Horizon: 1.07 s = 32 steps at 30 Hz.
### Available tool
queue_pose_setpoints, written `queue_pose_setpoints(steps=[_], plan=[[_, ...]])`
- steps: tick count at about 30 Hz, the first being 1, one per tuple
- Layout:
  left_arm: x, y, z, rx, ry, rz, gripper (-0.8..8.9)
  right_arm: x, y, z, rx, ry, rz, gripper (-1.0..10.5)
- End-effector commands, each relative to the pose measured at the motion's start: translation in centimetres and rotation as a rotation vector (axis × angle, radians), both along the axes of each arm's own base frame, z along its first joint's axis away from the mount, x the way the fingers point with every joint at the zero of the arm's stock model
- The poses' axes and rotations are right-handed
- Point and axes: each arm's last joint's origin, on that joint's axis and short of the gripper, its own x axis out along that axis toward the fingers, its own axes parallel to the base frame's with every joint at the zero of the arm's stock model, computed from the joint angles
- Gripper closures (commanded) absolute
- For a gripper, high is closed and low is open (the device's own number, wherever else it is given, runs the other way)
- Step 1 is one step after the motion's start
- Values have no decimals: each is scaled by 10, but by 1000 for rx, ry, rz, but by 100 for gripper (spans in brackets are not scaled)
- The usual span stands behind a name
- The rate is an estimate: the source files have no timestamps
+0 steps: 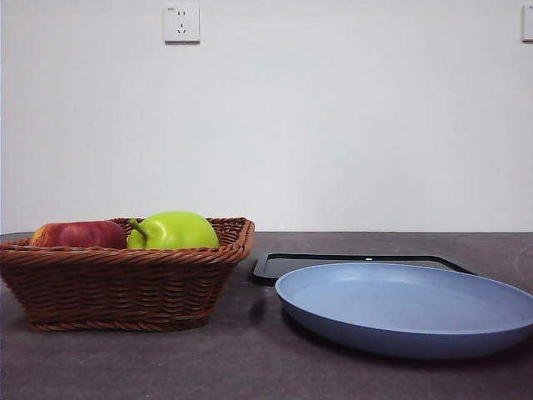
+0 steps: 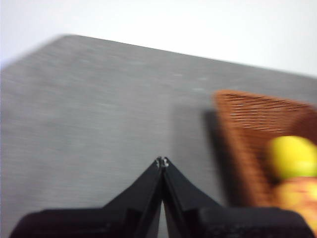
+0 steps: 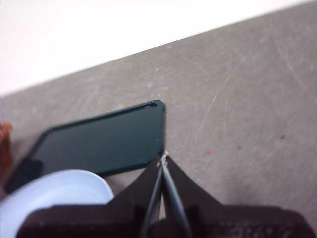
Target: Take the lemon from the basket,put the lemon in the plate,hand out the plate
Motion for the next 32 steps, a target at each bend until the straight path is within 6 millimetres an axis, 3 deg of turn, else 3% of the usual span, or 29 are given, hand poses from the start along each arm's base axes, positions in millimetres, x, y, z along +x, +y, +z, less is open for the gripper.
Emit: queue_pose_setpoints(steps=[1, 8, 17, 26, 32], plan=[[0, -3, -1, -125, -7, -105, 805, 0, 0, -1, 188, 4, -30, 943], [-1, -8, 10, -199, -62, -266, 807, -1, 3, 8, 246, -4, 72, 943], [-3, -8, 59, -234, -21, -251, 807, -4, 5, 57, 219, 97, 146, 943], [24, -10, 111, -168, 71, -381, 807, 13, 7, 105, 74, 239, 208, 943], [53, -16, 138, -152, 211, -520, 807, 37, 9, 112, 19, 432, 288, 943]])
